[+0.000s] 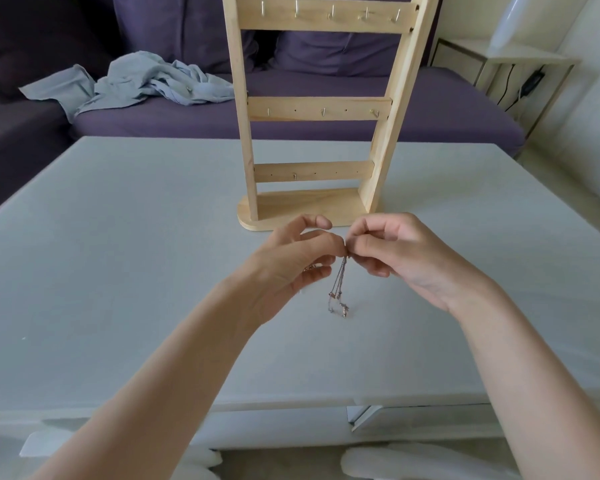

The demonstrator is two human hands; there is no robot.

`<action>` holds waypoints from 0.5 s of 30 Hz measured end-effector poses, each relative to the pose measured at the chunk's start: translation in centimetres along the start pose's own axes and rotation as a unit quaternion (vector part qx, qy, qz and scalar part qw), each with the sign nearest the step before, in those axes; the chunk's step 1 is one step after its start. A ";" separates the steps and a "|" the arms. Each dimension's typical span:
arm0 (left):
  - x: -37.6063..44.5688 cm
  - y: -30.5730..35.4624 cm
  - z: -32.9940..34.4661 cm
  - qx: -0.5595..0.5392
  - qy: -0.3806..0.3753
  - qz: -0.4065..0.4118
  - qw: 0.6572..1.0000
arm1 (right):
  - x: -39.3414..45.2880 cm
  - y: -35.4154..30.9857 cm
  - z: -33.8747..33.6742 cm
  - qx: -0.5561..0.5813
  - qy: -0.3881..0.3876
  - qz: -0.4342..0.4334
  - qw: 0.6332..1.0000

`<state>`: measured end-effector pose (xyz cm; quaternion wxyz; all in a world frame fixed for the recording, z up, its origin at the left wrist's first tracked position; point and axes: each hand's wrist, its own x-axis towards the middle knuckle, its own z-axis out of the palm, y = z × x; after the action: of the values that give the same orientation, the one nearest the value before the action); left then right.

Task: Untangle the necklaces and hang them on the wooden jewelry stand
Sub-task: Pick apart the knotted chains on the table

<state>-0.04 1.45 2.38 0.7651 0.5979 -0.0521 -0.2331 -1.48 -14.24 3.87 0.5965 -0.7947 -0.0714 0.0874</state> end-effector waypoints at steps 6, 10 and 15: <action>0.1 -0.2 0.0 0.162 0.025 0.089 0.982 | 0.3 0.2 0.2 -0.017 0.003 0.046 0.999; 0.1 -0.3 0.1 0.270 0.044 0.157 0.949 | 0.2 0.3 0.2 -0.043 0.001 0.054 0.998; 0.0 -0.4 0.4 0.226 0.078 0.203 0.950 | 0.2 0.2 0.3 0.040 0.007 0.008 0.999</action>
<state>-0.29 0.98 2.10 0.6430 0.7482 -0.1634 -0.0080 -1.37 -13.99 3.56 0.6273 -0.7716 -0.0571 0.0891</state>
